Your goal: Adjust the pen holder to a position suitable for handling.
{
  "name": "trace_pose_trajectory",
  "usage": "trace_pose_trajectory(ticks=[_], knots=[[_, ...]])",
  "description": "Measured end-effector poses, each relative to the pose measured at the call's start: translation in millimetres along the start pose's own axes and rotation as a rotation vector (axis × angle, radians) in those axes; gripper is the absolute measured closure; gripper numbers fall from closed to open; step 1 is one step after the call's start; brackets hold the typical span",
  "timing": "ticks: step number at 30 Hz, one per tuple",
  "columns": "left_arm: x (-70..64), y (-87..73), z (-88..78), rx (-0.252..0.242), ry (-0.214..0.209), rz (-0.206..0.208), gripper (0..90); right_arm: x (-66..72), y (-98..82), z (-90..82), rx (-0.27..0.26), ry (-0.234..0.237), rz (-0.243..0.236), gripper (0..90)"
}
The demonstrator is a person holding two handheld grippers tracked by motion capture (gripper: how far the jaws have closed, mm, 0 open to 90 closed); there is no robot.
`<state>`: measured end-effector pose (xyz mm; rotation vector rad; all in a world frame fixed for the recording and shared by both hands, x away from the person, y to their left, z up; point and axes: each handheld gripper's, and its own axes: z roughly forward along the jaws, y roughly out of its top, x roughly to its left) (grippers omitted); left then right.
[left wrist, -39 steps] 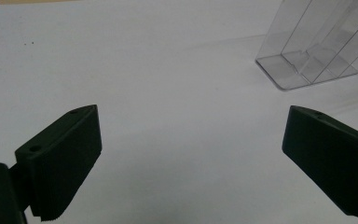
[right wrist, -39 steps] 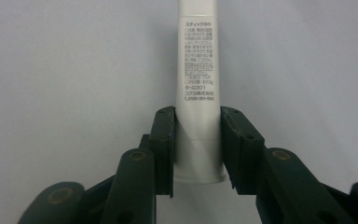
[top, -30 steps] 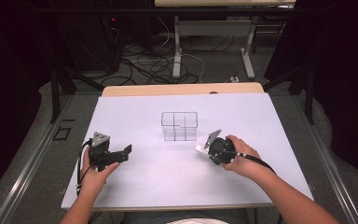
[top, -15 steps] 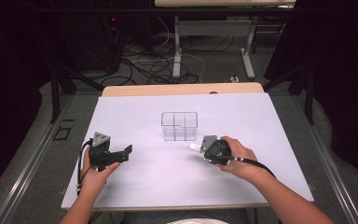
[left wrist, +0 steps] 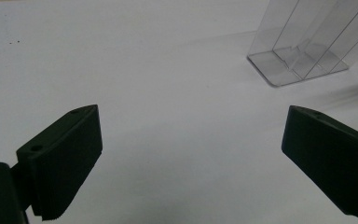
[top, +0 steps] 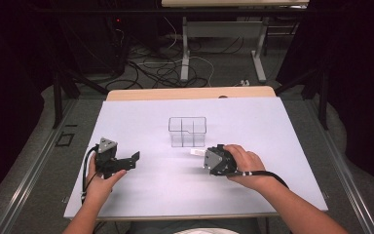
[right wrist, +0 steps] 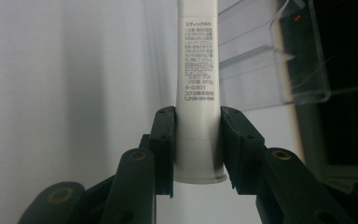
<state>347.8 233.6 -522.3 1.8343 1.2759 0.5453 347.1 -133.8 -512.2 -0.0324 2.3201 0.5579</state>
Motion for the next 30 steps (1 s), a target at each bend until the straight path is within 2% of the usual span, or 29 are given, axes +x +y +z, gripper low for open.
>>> trace_pose_trajectory(ticks=[1,3,4,7,9,10,11,12,13,14,16,17,18,20,21,22,23,26,27,29,30], knots=[[0.0,0.0,0.0,0.000,0.000,0.000,5.2,2.1,2.1,-1.9,-0.007,-0.035,-0.043,66.9],[-0.6,0.4,-0.1,-0.003,-0.003,-0.005,5.3,4.5,5.6,-5.5,-0.031,-0.076,-0.129,66.9],[-0.9,0.5,-0.4,-0.004,-0.004,-0.004,5.3,6.9,7.0,-7.0,-0.043,-0.110,-0.153,66.9],[-2.2,1.3,-1.2,-0.011,-0.005,-0.007,5.3,10.3,9.8,-11.4,-0.059,-0.185,-0.266,66.9],[-3.1,2.4,-2.2,-0.011,-0.011,-0.002,5.3,11.9,11.0,-12.7,-0.074,-0.218,-0.328,66.9],[-4.3,2.8,-2.5,-0.016,-0.013,-0.003,5.3,12.0,12.1,-14.1,-0.067,-0.235,-0.380,66.9],[-5.2,3.3,-2.9,-0.014,-0.017,-0.001,5.3,12.0,12.7,-14.6,-0.066,-0.234,-0.417,66.9],[-5.2,3.3,-2.9,-0.014,-0.017,-0.001,5.3,12.0,12.7,-14.6,-0.066,-0.234,-0.417,66.9],[-6.1,3.7,-3.2,-0.011,-0.022,0.003,5.3,12.6,12.6,-16.7,-0.053,-0.255,-0.462,66.9],[-7.3,4.1,-3.1,-0.011,-0.028,0.005,5.3,10.1,14.3,-17.8,-0.044,-0.252,-0.514,66.9],[-10.0,5.6,-3.2,-0.005,-0.045,0.020,5.4,8.2,14.7,-18.1,-0.040,-0.255,-0.574,66.9],[-11.1,6.3,-3.3,-0.008,-0.050,0.021,5.4,8.7,14.1,-19.0,-0.024,-0.255,-0.589,66.9],[-12.4,7.1,-3.4,-0.010,-0.056,0.017,5.4,7.8,14.6,-19.0,-0.025,-0.261,-0.630,66.9],[-13.8,8.9,-4.2,-0.008,-0.068,0.030,5.0,8.1,15.2,-18.6,-0.018,-0.254,-0.682,66.9],[-13.8,8.9,-4.2,-0.008,-0.068,0.030,3.6,8.1,15.2,-18.6,-0.018,-0.254,-0.682,66.9],[-15.6,9.4,-4.0,-0.018,-0.072,0.027,1.8,8.6,16.2,-17.7,-0.013,-0.246,-0.747,66.9],[-18.6,11.7,-4.7,-0.021,-0.057,0.041,0.2,8.8,17.1,-17.8,-0.002,-0.237,-0.772,66.9],[-21.6,14.0,-5.2,-0.018,-0.063,0.042,0.2,8.8,20.4,-16.5,0.004,-0.225,-0.828,66.9],[-25.1,15.9,-5.3,-0.012,-0.071,0.066,0.3,8.5,21.7,-15.8,-0.005,-0.225,-0.843,66.9],[-27.1,17.0,-5.4,-0.005,-0.083,0.076,0.3,8.3,22.5,-15.5,-0.001,-0.213,-0.843,66.9],[-29.9,17.9,-5.1,-0.006,-0.094,0.086,0.5,8.4,24.5,-14.9,0.001,-0.222,-0.864,66.8]])
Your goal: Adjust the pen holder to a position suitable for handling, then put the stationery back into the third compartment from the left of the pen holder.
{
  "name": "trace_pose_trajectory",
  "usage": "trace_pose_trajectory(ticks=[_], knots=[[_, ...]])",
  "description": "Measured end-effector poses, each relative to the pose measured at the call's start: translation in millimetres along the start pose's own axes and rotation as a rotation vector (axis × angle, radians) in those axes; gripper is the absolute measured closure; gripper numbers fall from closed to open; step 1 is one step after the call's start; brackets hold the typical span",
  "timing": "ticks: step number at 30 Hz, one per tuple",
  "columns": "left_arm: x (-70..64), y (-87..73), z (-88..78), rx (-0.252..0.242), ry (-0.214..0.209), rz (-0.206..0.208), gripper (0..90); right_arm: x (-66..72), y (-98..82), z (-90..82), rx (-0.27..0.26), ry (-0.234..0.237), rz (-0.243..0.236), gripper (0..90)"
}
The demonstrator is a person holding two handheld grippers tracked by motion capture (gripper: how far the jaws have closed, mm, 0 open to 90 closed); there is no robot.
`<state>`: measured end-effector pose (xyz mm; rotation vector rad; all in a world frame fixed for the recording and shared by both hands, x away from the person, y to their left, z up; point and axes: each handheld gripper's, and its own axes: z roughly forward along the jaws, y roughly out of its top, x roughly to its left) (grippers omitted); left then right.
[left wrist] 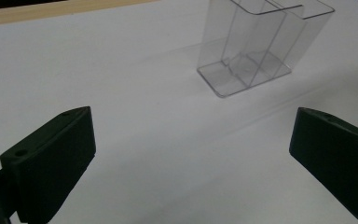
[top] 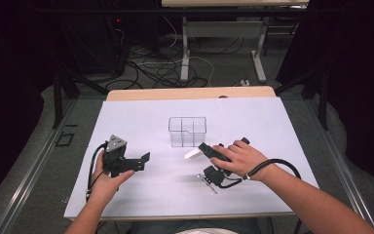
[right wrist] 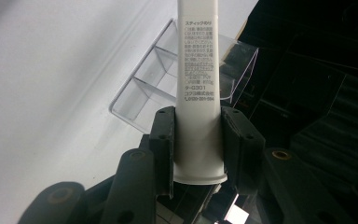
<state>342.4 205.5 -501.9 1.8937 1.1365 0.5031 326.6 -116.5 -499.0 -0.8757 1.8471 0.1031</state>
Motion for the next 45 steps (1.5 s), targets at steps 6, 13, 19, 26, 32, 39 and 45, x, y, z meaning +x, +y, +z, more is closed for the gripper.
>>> trace_pose_trajectory(ticks=[6,13,19,26,32,39,45], knots=[[-17.7,11.0,4.3,0.020,-0.076,0.074,3.2,-1.1,3.3,1.7,-0.008,0.009,-0.013,66.8],[-40.7,24.0,11.4,0.034,-0.141,0.169,17.1,-3.1,7.8,0.0,-0.015,0.013,-0.027,66.8],[-53.5,32.4,17.8,0.061,-0.194,0.196,26.3,-1.1,9.2,0.3,-0.018,0.019,-0.034,66.8],[-69.2,41.4,24.4,0.083,-0.257,0.251,32.7,-0.5,10.9,0.3,-0.020,0.025,-0.026,66.8],[-81.2,46.3,30.6,0.095,-0.289,0.312,33.0,-1.2,12.0,0.3,-0.019,0.035,-0.074,66.8],[-91.7,49.7,38.8,0.159,-0.312,0.381,38.0,0.7,13.4,-0.6,-0.019,0.037,-0.058,66.8],[-95.1,49.3,45.2,0.204,-0.342,0.395,45.8,1.1,16.2,-0.7,-0.030,0.034,-0.080,66.8]])
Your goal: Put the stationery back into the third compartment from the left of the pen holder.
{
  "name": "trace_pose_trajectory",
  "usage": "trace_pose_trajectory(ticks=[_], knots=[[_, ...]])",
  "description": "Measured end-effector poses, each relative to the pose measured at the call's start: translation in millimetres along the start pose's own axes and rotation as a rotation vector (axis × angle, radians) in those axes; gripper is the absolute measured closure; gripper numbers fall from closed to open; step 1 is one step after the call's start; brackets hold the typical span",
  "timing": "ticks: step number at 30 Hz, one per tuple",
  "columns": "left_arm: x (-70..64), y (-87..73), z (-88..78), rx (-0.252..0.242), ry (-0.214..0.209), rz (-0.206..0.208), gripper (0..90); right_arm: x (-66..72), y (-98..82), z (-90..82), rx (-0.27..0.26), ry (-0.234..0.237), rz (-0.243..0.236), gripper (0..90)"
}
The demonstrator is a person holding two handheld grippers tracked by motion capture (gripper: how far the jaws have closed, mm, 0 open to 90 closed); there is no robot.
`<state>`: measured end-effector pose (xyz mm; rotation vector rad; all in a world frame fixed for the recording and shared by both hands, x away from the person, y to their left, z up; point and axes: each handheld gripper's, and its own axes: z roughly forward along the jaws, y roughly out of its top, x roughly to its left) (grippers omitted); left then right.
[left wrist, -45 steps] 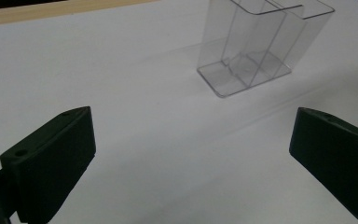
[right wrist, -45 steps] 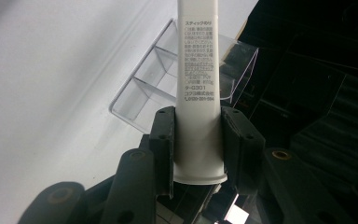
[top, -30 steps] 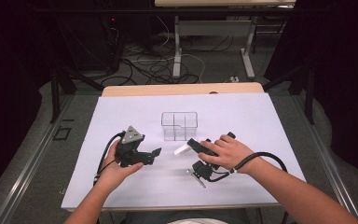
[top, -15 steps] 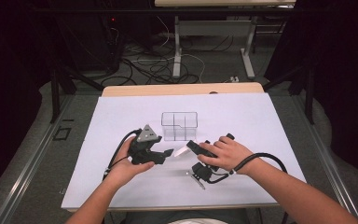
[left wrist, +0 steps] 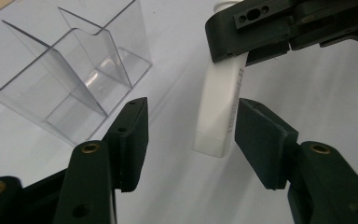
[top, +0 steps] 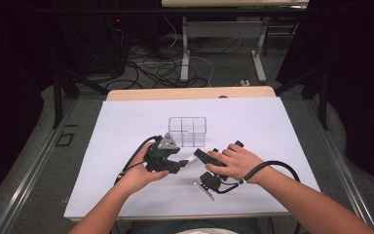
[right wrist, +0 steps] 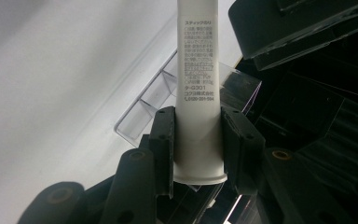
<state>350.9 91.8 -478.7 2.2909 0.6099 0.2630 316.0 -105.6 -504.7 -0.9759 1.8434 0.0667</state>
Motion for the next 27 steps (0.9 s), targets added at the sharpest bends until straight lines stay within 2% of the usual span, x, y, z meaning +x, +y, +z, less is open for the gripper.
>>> trace_pose_trajectory(ticks=[2,3,8,9,13,14,16,17,19,23,25,27], knots=[[-0.1,0.1,1.6,-0.002,-0.002,0.004,47.8,2.6,0.9,0.2,-0.004,0.000,0.031,66.8],[-0.8,1.1,3.0,0.021,-0.021,0.011,50.3,2.5,0.9,0.4,-0.003,0.003,0.018,66.8],[-3.3,3.8,7.2,0.056,-0.062,0.045,52.6,2.6,2.8,1.5,-0.013,-0.005,0.003,66.8],[-4.4,3.8,9.3,0.051,-0.057,0.044,53.2,1.9,3.6,0.9,-0.008,-0.003,-0.008,66.8],[-4.7,5.9,12.3,0.078,-0.078,0.039,54.2,4.7,4.7,2.7,-0.034,-0.018,0.008,66.8],[-4.9,6.4,14.1,0.079,-0.078,0.042,54.8,-1.0,8.3,-2.6,0.035,0.021,-0.047,66.7],[-5.3,8.9,18.3,0.099,-0.093,0.036,55.6,4.9,7.8,2.5,-0.033,-0.022,-0.012,66.8],[-5.1,9.7,19.7,0.108,-0.097,0.037,55.9,3.7,8.9,2.1,-0.029,-0.022,-0.031,66.8],[-5.3,10.5,23.5,0.112,-0.097,0.031,57.0,3.2,9.4,4.0,-0.054,-0.036,-0.046,66.8],[-5.7,12.3,27.7,0.135,-0.103,0.027,60.1,3.9,11.3,4.5,-0.055,-0.035,-0.045,66.7],[-6.6,13.0,29.2,0.151,-0.108,0.028,62.7,2.3,13.8,1.4,-0.015,-0.013,-0.065,66.8],[-7.0,13.7,30.5,0.161,-0.106,0.033,63.9,3.8,14.2,4.4,-0.050,-0.037,-0.067,66.7]])
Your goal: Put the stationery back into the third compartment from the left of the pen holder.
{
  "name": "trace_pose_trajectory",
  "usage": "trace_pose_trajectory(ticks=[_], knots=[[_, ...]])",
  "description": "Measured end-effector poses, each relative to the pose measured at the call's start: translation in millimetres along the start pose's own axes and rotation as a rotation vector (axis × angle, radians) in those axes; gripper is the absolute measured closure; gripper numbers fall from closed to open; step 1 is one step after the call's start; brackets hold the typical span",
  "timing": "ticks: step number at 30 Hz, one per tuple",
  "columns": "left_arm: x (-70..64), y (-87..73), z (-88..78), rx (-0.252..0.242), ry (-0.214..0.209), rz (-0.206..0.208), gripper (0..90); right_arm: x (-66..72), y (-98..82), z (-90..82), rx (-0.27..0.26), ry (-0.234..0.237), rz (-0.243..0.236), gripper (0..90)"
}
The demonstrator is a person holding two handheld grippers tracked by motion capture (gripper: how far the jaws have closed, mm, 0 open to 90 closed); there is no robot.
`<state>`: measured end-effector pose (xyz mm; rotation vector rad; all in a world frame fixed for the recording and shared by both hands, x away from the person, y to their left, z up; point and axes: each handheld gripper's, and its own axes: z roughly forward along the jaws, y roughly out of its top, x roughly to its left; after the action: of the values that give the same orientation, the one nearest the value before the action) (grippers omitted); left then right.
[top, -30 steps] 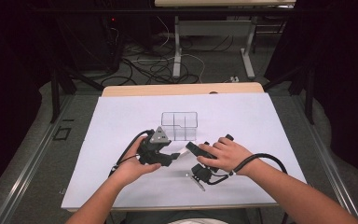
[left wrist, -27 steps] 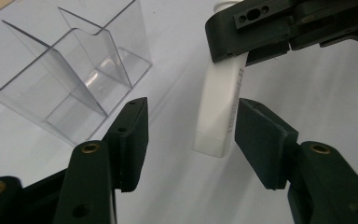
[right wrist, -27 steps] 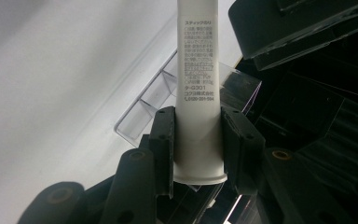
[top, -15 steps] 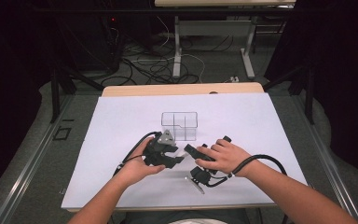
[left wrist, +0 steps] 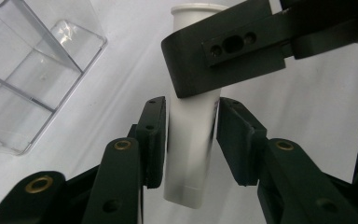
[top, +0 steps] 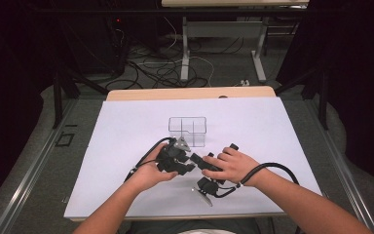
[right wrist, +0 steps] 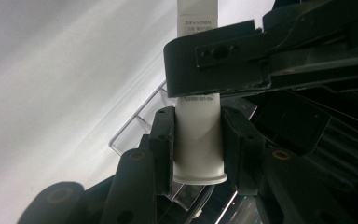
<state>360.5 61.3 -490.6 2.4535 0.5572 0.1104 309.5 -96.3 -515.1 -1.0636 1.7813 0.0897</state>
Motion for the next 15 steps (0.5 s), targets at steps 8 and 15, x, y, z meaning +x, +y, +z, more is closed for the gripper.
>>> trace_pose_trajectory(ticks=[8,15], knots=[[-1.6,2.9,2.1,0.025,0.001,0.009,68.0,1.4,2.8,1.1,-0.008,-0.012,-0.011,66.6],[-1.4,2.0,2.0,0.023,-0.001,0.007,68.4,2.0,4.0,1.7,-0.012,-0.020,-0.007,66.6]])
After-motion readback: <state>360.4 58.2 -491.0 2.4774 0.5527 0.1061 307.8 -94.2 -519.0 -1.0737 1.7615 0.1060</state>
